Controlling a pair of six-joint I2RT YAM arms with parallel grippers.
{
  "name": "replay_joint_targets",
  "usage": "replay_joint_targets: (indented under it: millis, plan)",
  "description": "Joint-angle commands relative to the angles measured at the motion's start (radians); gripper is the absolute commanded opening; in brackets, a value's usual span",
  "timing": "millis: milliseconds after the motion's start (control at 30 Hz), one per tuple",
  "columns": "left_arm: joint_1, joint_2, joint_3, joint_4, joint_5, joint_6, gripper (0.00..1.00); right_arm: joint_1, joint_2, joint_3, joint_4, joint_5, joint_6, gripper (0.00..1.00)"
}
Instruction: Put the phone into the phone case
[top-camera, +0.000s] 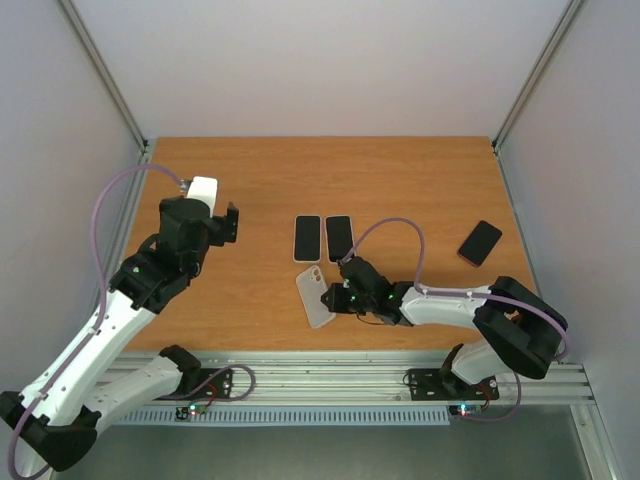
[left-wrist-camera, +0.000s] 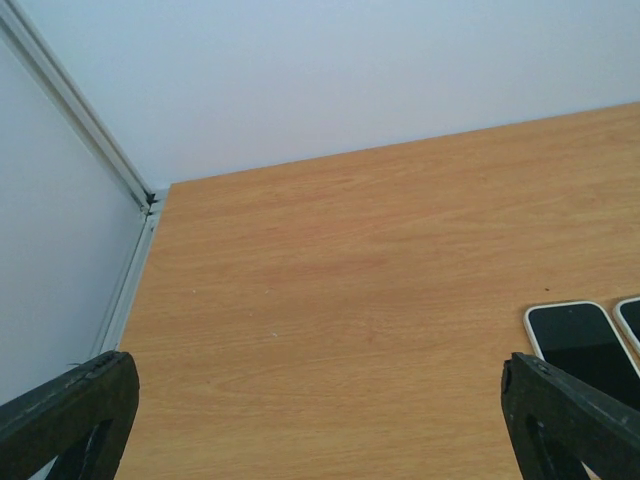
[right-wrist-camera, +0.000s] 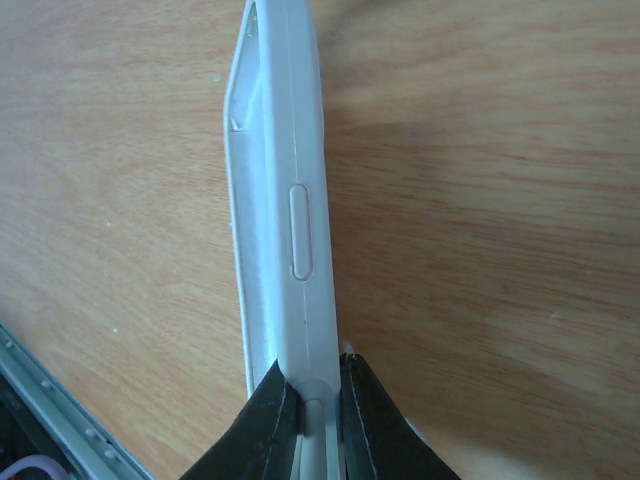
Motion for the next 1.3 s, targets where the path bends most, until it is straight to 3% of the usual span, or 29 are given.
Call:
replay_joint_targets:
  millis: [0,133,433,667,967,1267]
  plan:
    - [0.023,-0.023,-0.016,0.068,-0.016,-0.020,0.99,0.000,0.008,-0.047,0.078,0.017,0.068,0.03]
    - [0.027,-0.021,-0.015,0.066,-0.019,-0.017,0.99,0.000,0.000,-0.059,0.031,0.027,0.080,0.09]
    - [0.027,-0.036,-0.016,0.061,-0.053,-0.006,0.99,0.000,-0.074,-0.053,-0.088,0.094,0.042,0.33]
    - [0.027,-0.060,-0.022,0.066,-0.073,0.001,0.99,-0.003,-0.176,0.016,-0.345,0.234,-0.049,0.63]
    - [0.027,-0.073,-0.019,0.060,-0.053,0.001,0.99,-0.061,-0.295,0.188,-0.765,0.556,-0.181,0.98]
    - [0.027,-0.090,-0.023,0.060,-0.057,0.009,0.99,-0.417,-0.283,0.300,-0.881,0.586,-0.255,0.98]
